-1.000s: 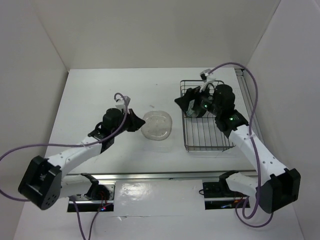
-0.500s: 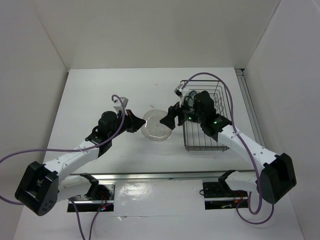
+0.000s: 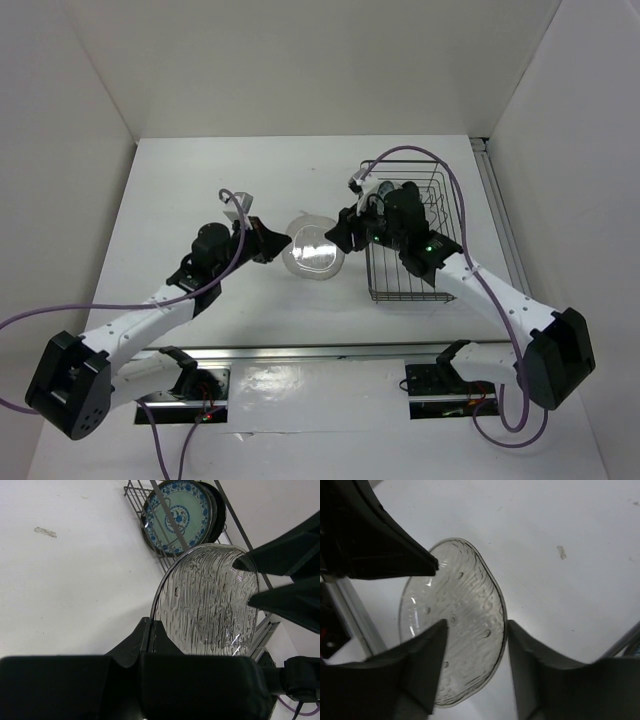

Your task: Load the plates into the dish rack

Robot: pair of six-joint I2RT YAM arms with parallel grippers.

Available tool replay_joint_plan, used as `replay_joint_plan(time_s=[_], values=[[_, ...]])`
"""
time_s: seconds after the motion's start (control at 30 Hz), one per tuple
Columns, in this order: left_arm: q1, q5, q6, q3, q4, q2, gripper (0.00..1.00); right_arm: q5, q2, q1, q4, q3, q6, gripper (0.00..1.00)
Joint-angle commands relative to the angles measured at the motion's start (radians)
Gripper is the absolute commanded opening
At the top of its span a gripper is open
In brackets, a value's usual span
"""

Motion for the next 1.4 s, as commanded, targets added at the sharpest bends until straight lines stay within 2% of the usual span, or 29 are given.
replay_joint_plan(time_s=[0.0, 0.13, 0.17, 0.3, 0.37, 0.4, 0.47, 0.5, 0.53, 0.57, 0.63, 0.83, 0.97, 1.07, 1.2, 1.37], values=[[-0.003, -0.015, -0.006, 0.01, 0.069, -0.045, 0.0, 0.006, 0.032, 0.006, -0.009, 0.015, 0.002, 0.49], [-0.003, -0.024, -0.015, 0.001, 0.078, -0.068, 0.0, 0.006, 0.055, 0.006, 0.014, 0.005, 0.011, 0.49], [-0.003, -0.013, -0.015, 0.013, 0.067, -0.068, 0.0, 0.006, 0.055, 0.006, 0.014, 0.005, 0.011, 0.46], [-0.003, -0.013, -0.015, 0.013, 0.058, -0.056, 0.0, -0.009, 0.055, 0.015, 0.014, 0.005, 0.02, 0.25], [-0.003, -0.023, -0.015, 0.013, 0.058, -0.045, 0.0, 0.006, 0.055, 0.015, 0.014, 0.015, 0.031, 0.0], [-0.003, -0.033, -0.015, 0.033, 0.038, -0.036, 0.05, 0.046, 0.055, 0.015, 0.002, 0.027, 0.031, 0.0], [-0.003, -0.047, -0.015, 0.09, -0.053, -0.011, 0.44, 0.128, 0.04, 0.015, -0.035, 0.046, 0.054, 0.0], [-0.003, -0.067, -0.015, 0.11, -0.089, 0.021, 0.81, 0.19, 0.03, 0.015, -0.047, 0.063, 0.066, 0.0], [-0.003, -0.067, -0.015, 0.125, -0.115, 0.035, 0.92, 0.331, 0.02, 0.015, -0.061, 0.072, 0.077, 0.0], [-0.003, -0.082, -0.015, 0.138, -0.138, 0.048, 1.0, 0.409, 0.007, 0.015, -0.07, 0.072, 0.086, 0.0], [-0.003, -0.082, -0.015, 0.162, -0.178, 0.087, 1.0, 0.608, -0.025, 0.003, -0.087, 0.107, 0.095, 0.0], [-0.003, -0.073, -0.006, 0.173, -0.209, 0.121, 1.0, 0.845, -0.046, -0.127, -0.163, 0.209, 0.076, 0.0], [-0.003, -0.073, 0.003, 0.173, -0.209, 0.121, 1.0, 0.985, -0.068, -0.266, -0.153, 0.227, 0.063, 0.0], [-0.003, -0.052, 0.003, 0.173, -0.209, 0.13, 1.0, 0.982, -0.079, -0.345, -0.141, 0.238, 0.063, 0.0], [-0.003, -0.007, 0.003, 0.194, -0.197, 0.151, 1.0, 0.969, -0.094, -0.46, -0.035, 0.175, 0.049, 0.0], [-0.003, 0.013, 0.003, 0.194, -0.177, 0.148, 1.0, 0.928, -0.045, -0.511, 0.004, 0.127, 0.049, 0.0]])
